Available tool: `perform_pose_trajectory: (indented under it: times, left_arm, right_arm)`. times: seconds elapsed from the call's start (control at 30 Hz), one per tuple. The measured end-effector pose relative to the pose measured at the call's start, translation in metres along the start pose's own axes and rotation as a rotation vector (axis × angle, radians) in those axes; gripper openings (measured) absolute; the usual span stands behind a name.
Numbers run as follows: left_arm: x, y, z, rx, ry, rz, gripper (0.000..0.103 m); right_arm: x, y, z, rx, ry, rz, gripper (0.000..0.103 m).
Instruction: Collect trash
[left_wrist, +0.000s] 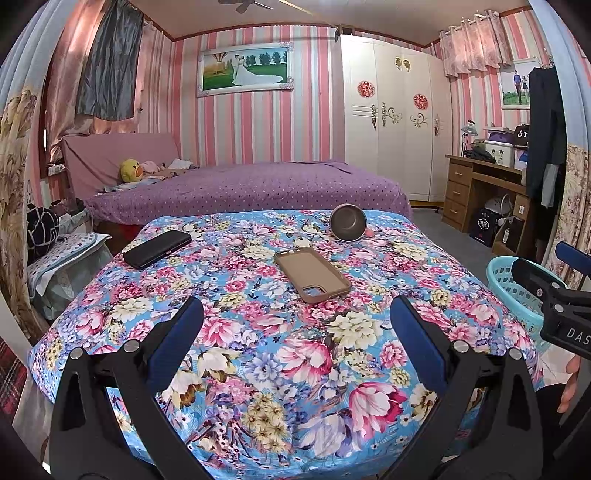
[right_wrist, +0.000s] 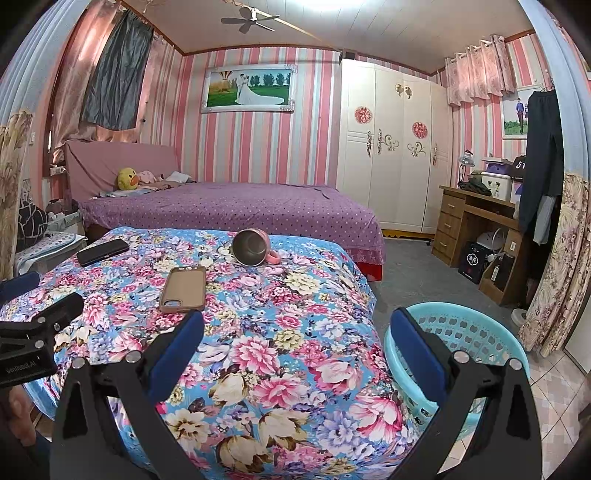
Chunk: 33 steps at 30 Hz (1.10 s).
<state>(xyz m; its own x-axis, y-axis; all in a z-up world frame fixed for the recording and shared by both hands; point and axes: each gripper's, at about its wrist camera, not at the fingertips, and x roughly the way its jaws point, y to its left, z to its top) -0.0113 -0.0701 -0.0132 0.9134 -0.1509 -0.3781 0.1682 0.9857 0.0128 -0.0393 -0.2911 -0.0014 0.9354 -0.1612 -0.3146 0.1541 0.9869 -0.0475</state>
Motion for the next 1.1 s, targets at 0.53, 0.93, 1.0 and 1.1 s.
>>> perform_pose_trajectory:
  times: [0.53, 0.93, 1.0, 1.1]
  left_arm:
    - [0.0000, 0.0010, 0.0010, 0.001, -0.001, 0.003, 0.098]
    - [0.0009, 0.0038, 0.0012, 0.003, -0.001, 0.008, 0.098]
    - [0.0010, 0.0047, 0.0014, 0.004, -0.003, 0.009, 0.098]
    - [0.0014, 0.0036, 0.0008, 0.004, -0.001, 0.009, 0.098]
  right_arm:
    - [-0.0001, -0.0006, -0.0003, 0.000, -0.002, -0.001, 0.099]
    - [-0.0007, -0.0026, 0.0011, -0.003, -0.003, -0.002, 0.099]
    - [-0.0009, -0.0024, 0.0012, -0.002, -0.004, -0.003, 0.099]
    - [-0.0007, -0.0044, 0.0017, -0.003, -0.006, -0.004, 0.099]
